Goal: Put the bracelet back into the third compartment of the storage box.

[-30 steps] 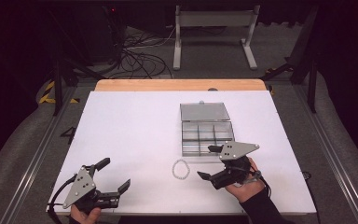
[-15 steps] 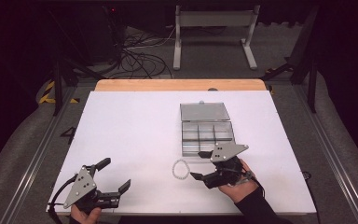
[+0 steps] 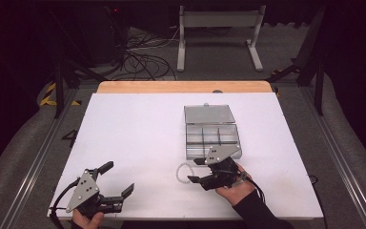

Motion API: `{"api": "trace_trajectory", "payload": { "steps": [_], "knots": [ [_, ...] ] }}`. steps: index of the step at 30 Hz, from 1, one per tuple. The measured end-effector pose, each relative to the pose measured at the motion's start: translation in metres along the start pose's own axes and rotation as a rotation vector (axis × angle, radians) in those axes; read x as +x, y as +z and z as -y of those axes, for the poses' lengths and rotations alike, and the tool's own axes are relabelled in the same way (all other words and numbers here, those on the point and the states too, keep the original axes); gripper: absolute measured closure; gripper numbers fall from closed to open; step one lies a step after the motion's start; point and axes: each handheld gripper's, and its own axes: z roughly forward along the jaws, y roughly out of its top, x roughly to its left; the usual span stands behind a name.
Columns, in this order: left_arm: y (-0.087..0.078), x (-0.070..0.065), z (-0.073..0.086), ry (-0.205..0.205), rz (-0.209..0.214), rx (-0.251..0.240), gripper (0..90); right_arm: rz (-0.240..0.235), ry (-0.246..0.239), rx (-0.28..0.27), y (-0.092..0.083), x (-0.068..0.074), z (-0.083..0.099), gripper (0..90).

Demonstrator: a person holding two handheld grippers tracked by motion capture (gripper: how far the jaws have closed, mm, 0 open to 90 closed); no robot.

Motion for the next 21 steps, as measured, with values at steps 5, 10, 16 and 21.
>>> {"api": "trace_trajectory", "payload": {
  "steps": [5,10,16,21],
  "knots": [
    [0.0,-0.001,0.0,-0.003,0.001,0.003,7.2,0.002,-0.009,0.028,0.009,0.0,0.0,45.1],
    [0.001,0.0,0.0,0.003,0.005,0.009,7.2,-0.016,0.004,0.05,0.017,0.0,0.001,47.3],
    [0.001,0.0,0.0,0.0,0.007,0.01,7.2,-0.028,0.0,0.085,0.028,0.001,0.002,49.5],
    [0.0,0.0,0.0,0.01,0.0,0.004,7.2,-0.042,-0.003,0.114,0.038,0.001,0.003,53.0]
  ]
}}
